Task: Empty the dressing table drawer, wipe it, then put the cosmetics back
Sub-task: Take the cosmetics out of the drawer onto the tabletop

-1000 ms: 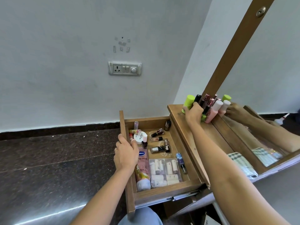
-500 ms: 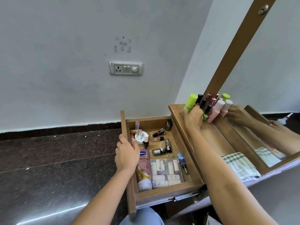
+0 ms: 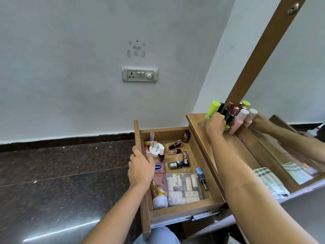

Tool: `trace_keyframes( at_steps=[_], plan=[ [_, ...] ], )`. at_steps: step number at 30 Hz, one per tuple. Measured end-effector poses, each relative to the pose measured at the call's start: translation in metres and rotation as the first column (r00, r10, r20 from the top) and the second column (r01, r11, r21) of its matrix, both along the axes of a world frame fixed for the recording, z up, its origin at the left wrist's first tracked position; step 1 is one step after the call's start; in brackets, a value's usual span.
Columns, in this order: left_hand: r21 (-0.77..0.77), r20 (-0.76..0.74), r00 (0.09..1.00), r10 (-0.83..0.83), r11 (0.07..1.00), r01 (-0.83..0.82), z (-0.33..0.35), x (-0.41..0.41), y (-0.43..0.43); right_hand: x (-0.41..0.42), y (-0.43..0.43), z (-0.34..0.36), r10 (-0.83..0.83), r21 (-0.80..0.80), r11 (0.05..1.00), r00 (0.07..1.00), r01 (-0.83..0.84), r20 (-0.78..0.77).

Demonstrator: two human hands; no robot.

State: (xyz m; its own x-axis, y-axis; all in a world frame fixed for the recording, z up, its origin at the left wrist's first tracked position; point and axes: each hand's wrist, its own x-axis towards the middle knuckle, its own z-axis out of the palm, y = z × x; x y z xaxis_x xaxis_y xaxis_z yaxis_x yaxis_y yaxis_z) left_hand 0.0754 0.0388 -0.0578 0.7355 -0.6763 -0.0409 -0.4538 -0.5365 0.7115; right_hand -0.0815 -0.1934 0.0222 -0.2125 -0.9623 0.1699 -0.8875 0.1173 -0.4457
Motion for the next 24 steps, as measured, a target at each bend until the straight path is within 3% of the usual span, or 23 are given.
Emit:
trace_keyframes(
  at_steps=[6,8,10,13,16,24],
  plan=[
    [0.009,0.005,1.0,0.0,1.0,0.0,0.001,-0.001,0.001,0.004,0.013,0.005,0.003,-0.032,0.999,1.0,-0.004,-0.021],
    [0.012,0.012,1.0,-0.003,1.0,0.003,0.002,-0.001,0.001,0.017,0.03,0.003,0.1,-0.165,0.979,0.986,-0.121,-0.13],
    [0.012,0.013,1.0,-0.009,1.0,0.009,0.002,-0.001,0.001,0.037,0.05,-0.008,0.326,-0.224,0.906,0.929,-0.359,-0.173],
    [0.012,0.012,1.0,-0.012,1.0,0.012,0.004,-0.001,0.003,0.072,0.077,-0.032,0.597,0.06,0.801,0.802,-0.595,-0.013],
    [0.018,0.017,1.0,-0.011,1.0,0.011,0.006,-0.002,0.003,0.096,0.093,-0.055,0.616,0.284,0.745,0.786,-0.603,0.053],
    [0.018,0.017,1.0,-0.003,1.0,0.003,0.007,-0.002,0.003,0.124,0.109,-0.077,0.547,0.248,0.82,0.833,-0.516,-0.076]
  ],
)
